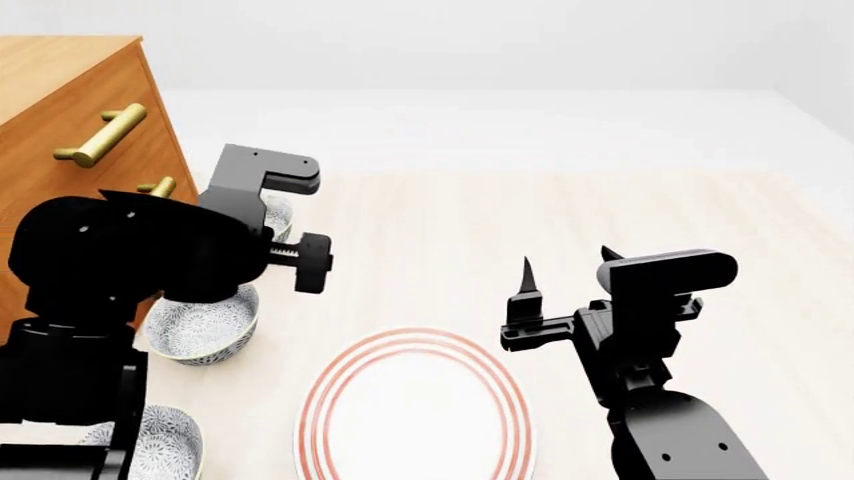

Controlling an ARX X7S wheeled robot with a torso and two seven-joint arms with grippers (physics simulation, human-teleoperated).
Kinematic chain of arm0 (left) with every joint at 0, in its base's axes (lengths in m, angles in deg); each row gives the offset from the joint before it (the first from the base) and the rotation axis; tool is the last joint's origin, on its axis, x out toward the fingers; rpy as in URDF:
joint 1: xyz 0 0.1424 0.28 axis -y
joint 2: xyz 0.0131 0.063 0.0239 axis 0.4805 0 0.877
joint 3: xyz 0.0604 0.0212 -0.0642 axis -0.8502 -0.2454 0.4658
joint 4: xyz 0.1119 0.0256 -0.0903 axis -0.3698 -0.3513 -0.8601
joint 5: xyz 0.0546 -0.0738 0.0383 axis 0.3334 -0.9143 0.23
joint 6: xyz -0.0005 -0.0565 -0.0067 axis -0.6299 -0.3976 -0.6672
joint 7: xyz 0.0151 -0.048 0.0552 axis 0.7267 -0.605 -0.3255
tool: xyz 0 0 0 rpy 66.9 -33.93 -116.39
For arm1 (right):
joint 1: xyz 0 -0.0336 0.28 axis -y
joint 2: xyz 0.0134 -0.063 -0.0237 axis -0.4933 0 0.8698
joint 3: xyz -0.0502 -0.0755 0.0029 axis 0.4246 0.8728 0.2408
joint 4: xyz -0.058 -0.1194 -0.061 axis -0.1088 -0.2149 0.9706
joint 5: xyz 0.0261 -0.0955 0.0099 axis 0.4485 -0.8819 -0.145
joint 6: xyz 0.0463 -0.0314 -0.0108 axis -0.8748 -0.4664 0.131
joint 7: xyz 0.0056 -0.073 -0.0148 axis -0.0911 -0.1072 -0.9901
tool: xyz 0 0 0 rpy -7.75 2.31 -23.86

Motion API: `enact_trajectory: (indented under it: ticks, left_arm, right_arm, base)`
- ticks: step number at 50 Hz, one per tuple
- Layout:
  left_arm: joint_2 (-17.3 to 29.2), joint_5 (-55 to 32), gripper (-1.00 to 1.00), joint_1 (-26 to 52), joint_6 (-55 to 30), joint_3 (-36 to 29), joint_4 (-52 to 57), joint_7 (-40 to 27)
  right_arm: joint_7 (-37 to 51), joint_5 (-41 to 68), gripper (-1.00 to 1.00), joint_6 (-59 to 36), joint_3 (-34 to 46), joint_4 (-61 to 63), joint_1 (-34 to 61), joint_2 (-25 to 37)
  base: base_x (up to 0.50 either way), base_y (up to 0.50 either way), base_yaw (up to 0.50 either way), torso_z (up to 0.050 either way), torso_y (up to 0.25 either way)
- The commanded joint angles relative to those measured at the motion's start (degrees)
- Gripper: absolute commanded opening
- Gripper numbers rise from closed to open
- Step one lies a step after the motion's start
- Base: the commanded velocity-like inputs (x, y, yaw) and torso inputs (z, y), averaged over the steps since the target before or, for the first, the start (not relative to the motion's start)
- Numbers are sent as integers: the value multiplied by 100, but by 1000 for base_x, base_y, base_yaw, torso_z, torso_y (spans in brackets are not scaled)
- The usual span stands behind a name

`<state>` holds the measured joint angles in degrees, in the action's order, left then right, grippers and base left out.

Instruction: Put the bowl in the middle on the plate.

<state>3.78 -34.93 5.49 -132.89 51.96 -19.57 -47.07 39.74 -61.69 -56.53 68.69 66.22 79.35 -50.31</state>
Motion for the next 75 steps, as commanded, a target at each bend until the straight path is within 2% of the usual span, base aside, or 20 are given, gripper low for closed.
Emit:
enact_trajectory:
  ticks: [1, 12, 19, 23, 33, 39, 47, 48, 60, 71, 73, 74, 75]
  left_arm:
    - [61, -69, 100, 167, 193, -440, -783, 104]
    - [-125, 405, 100, 473, 973, -1088, -1966, 924]
    - [-592, 1165, 100, 972, 2072, -1806, -3869, 1855]
    - [-1119, 1721, 100, 1364, 2999, -2212, -5769, 2610]
    - [-1162, 2636, 100, 1109, 2914, -1410, -5812, 2685]
    - [-1171, 3330, 100, 953, 2715, -723, -5814, 2469]
    - [-1249, 4188, 100, 893, 2704, -48, -5814, 2664]
    - [-1259, 4266, -100, 888, 2725, 15, -5814, 2670]
    - [-1333, 4891, -100, 841, 2797, 341, -5813, 2974]
    - [-1414, 5118, -100, 997, 2924, 265, -5805, 3389]
    - [-1251, 5007, -100, 514, 1872, 201, -4118, 3673]
    - [-1198, 4985, -100, 349, 1563, 216, -3277, 3658]
    - [-1164, 4974, -100, 252, 1395, 205, -2922, 3659]
  right_arm:
    - [33, 3, 100, 139, 31, -166, -7, 16]
    - [65, 43, 100, 131, 58, -154, -18, 36]
    - [94, 78, 100, 67, 45, -105, -11, 60]
    - [109, 103, 100, 12, 36, -52, 5, 77]
    - [138, 128, 100, 64, 54, -76, -24, 90]
    - [162, 159, 100, 59, 40, -12, -51, 105]
    - [196, 184, 100, 68, 24, 26, -82, 128]
    - [199, 184, 100, 75, 32, 31, -84, 131]
    - [248, 229, 100, 51, 42, 144, -118, 149]
    - [285, 283, 100, 30, 33, 230, -108, 167]
    - [299, 302, 100, 0, 16, 297, -98, 171]
    - [302, 308, 100, -5, 14, 303, -94, 172]
    - [305, 310, 100, -2, 15, 304, -93, 174]
  base:
    - [0, 0, 0, 0, 0]
    - [0, 0, 0, 0, 0]
    - [0, 0, 0, 0, 0]
    - [0, 0, 0, 0, 0]
    - [0, 0, 0, 0, 0]
    - [0, 0, 0, 0, 0]
    - [0, 0, 0, 0, 0]
    - [0, 0, 0, 0, 0]
    - [0, 0, 0, 0, 0]
    - [0, 0, 0, 0, 0]
    - [0, 0, 0, 0, 0]
    - [0, 0, 0, 0, 0]
    - [0, 0, 0, 0, 0]
